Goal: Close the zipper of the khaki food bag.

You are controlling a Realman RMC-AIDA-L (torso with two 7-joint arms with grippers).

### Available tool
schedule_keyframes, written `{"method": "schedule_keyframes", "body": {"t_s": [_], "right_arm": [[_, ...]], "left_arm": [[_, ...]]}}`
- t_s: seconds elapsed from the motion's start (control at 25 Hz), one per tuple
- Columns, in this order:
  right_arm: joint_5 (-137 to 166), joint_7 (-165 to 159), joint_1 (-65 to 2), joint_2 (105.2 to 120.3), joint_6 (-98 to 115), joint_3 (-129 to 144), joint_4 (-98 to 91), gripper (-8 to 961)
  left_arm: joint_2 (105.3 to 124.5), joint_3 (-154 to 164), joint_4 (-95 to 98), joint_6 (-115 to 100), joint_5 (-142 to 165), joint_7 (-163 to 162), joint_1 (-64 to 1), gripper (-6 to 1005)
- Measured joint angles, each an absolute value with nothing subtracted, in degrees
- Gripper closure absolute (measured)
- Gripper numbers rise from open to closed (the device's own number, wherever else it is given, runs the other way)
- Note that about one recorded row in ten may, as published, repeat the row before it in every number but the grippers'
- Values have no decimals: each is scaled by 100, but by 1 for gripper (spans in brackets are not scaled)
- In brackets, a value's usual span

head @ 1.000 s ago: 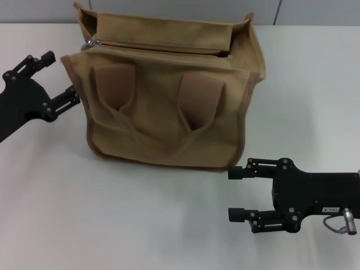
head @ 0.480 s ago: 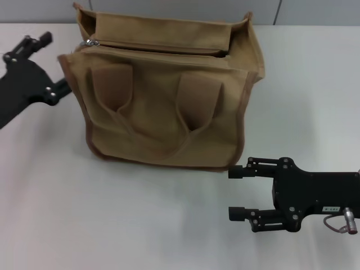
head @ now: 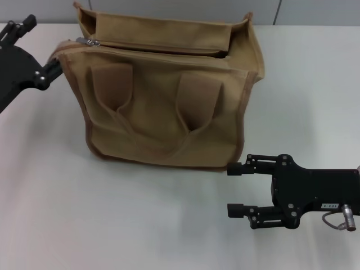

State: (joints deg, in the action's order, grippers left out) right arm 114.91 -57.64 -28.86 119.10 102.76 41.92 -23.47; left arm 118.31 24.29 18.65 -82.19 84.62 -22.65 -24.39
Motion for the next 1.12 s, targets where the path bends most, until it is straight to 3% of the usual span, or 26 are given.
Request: {"method": "schedule_keyframes", "body": {"t_s": [0.24, 0.36, 0.6, 1.0, 1.12], "right_arm": [[11484, -5765, -2897, 11918, 10274, 4192, -2347, 211], [11481, -5765, -2901, 11919, 10274, 4192, -2347, 211], [11467, -5766, -2903, 11927, 10298, 4192, -2328, 211], [10662, -6168, -2941, 11926, 10878, 4204, -2220, 212], [10196, -6621, -3023, 11927, 11154, 4233, -2196, 213]], "left_arm": [[11862, 2478, 1703, -8370, 8512, -1919, -2395, 236], [11863, 2477, 1615, -8374, 8510, -1803, -2401, 420], [11865, 2519, 1494, -8404, 8526, -1663, -2400, 665], [11873, 2476, 1404, -8751, 8443, -1661, -2386, 982], [11874, 2434, 1317, -9045, 8378, -1661, -2382, 982]]}}
